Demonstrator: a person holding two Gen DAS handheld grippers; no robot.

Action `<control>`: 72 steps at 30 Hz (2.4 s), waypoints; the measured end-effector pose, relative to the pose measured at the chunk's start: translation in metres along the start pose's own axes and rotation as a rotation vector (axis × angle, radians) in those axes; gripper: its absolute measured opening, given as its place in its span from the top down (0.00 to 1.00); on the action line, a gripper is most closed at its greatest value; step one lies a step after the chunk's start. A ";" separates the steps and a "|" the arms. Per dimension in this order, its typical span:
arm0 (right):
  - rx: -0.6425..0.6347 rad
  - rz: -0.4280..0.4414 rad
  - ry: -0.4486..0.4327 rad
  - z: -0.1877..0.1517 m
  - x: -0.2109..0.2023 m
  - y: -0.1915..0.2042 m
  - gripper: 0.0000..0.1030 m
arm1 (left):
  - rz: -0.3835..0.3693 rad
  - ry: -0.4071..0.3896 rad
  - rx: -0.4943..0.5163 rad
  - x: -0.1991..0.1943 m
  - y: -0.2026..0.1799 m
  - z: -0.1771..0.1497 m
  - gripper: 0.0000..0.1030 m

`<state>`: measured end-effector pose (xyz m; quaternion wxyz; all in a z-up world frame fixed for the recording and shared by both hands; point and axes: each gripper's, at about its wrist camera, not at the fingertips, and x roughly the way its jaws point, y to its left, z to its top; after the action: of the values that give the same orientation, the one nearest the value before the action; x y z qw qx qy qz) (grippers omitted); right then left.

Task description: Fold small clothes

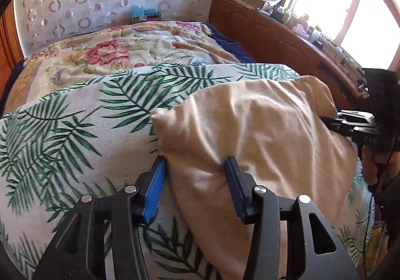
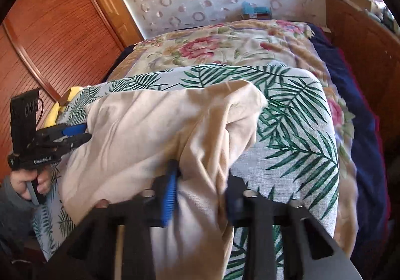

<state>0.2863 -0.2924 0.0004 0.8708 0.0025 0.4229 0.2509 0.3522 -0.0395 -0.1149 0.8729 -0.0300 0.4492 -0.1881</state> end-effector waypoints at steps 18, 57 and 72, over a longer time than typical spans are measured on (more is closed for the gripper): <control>-0.397 -0.077 -0.231 0.043 -0.027 0.126 0.83 | -0.039 -0.326 -0.031 -0.156 0.002 -0.036 0.90; -0.637 0.095 -0.172 0.198 0.261 0.390 0.53 | 0.387 -0.364 -0.448 -0.197 0.216 -0.153 0.66; -0.389 0.141 -0.075 0.169 0.275 0.329 0.53 | 0.484 -0.411 -0.273 -0.228 0.175 -0.150 0.21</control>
<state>0.4099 0.1511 -0.0214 0.8502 -0.1265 0.3326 0.3880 0.1660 0.2207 -0.0665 0.9524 -0.0764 0.2790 0.0962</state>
